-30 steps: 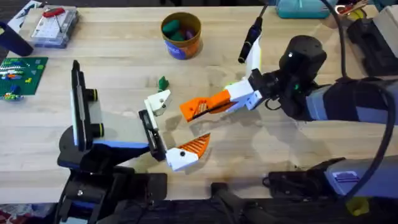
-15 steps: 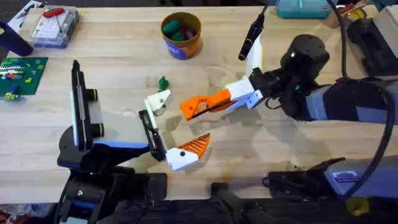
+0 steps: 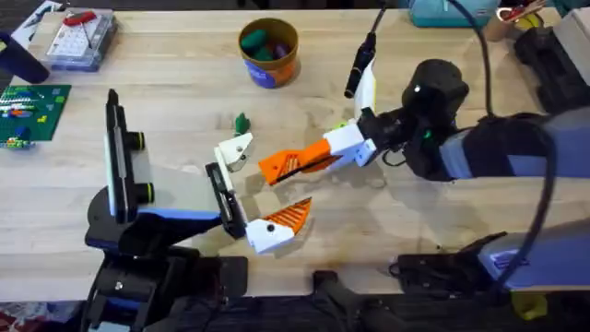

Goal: Pick up the gripper from the table and insert it into the empty holder that is missing its gripper. Then pick up a screw, insert it into the mounting hole, and use the screwdriver to tighten it. Finally, clean up the table by picking up the vegetable and placing it into the bucket.

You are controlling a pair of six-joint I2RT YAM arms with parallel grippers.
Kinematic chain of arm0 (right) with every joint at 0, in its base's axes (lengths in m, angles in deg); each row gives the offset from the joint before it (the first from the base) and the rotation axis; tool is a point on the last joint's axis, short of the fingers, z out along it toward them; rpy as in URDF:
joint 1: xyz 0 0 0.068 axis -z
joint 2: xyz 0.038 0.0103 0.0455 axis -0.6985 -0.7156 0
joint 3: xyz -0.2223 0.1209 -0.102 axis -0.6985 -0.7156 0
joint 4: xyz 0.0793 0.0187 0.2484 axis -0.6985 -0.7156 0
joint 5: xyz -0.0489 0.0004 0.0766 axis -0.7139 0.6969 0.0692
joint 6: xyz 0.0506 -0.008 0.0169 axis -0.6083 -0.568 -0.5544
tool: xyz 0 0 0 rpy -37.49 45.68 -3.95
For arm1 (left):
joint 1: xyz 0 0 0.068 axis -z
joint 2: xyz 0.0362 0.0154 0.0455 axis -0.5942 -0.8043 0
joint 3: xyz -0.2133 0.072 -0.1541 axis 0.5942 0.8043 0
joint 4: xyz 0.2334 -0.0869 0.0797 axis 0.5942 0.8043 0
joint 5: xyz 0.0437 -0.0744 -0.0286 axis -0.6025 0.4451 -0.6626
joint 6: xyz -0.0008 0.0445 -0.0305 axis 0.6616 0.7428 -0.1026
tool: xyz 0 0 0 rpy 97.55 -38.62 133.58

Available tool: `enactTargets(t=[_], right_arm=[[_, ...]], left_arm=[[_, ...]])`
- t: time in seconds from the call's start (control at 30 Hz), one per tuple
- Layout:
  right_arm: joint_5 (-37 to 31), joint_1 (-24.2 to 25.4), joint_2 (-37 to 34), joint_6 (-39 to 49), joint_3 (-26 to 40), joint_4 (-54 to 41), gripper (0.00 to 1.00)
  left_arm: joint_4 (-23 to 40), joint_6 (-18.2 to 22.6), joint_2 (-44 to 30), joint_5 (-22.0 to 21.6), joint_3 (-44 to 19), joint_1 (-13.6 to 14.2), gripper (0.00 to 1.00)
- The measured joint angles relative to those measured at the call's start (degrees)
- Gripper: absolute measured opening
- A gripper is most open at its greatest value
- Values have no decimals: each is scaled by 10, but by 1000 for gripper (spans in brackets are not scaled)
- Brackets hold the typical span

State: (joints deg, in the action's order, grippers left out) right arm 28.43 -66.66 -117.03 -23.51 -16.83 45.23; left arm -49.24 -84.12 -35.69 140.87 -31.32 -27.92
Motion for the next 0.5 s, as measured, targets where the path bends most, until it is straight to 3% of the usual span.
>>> enactTargets(t=[0.5], right_arm=[[-33,-24,-9,-7,0,42,7]], left_arm=[[0,0,0,0,0,0,987]])
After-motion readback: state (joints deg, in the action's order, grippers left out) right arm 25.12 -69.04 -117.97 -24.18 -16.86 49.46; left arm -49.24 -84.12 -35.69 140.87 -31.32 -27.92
